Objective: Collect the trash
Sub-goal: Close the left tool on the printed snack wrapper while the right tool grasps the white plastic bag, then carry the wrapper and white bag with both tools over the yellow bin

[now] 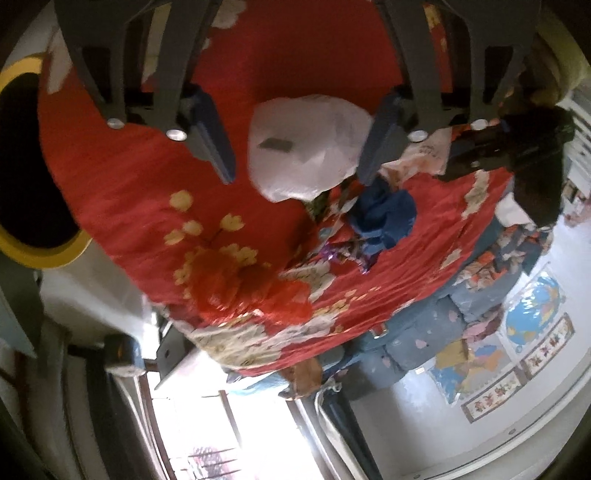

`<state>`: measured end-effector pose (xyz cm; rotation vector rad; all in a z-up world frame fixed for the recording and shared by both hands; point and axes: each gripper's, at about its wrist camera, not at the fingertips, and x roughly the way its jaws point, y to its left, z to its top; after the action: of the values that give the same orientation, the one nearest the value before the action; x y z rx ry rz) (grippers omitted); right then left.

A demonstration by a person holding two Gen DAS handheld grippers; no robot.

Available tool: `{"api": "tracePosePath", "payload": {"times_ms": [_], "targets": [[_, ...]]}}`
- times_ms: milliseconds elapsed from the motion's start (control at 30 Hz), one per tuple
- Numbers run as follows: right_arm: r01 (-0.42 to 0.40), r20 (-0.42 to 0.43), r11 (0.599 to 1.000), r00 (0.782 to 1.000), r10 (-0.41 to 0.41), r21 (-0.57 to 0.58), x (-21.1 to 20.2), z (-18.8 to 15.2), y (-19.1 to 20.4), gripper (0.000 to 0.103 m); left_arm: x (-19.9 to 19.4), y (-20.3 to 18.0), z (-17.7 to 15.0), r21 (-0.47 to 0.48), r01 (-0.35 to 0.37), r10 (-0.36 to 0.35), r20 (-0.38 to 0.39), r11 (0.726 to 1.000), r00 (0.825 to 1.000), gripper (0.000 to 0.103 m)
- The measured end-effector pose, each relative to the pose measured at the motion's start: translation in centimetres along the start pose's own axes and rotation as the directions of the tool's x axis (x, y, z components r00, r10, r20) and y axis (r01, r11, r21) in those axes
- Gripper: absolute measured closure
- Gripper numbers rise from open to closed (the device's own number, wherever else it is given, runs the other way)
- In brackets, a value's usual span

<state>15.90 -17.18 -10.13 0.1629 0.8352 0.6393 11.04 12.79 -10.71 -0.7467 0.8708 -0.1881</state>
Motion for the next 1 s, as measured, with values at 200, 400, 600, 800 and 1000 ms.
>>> {"api": "tracePosePath", "payload": {"times_ms": [200,400,600,800,1000], "targets": [[0.000,0.018,0.999,1.000,0.001,-0.044,-1.0,-0.9,0.8,0.058,0.8,-0.4,-0.1,0.009,0.012,-0.011,-0.019,1.000,1.000,0.076],[-0.006,0.024,0.998,1.000,0.008,-0.061,-1.9,-1.4,1.1,0.062,0.4,-0.8,0.2,0.034,-0.010,0.010,-0.005,0.999,1.000,0.079],[-0.026,0.026,0.997,0.999,0.029,-0.079,-2.5,-1.8,1.8,0.064,-1.6,-1.2,1.1,0.058,-0.025,0.021,0.055,0.998,0.998,0.079],[-0.046,0.026,0.993,0.998,0.049,-0.113,-3.1,-2.2,3.0,0.065,-3.1,-1.7,1.6,0.081,-0.047,0.038,0.109,0.996,0.993,0.079],[-0.072,0.029,0.988,0.997,0.076,-0.137,-3.8,-2.3,3.9,0.066,-4.0,-2.6,1.7,0.117,-0.052,0.035,0.140,0.992,0.989,0.079]]}}
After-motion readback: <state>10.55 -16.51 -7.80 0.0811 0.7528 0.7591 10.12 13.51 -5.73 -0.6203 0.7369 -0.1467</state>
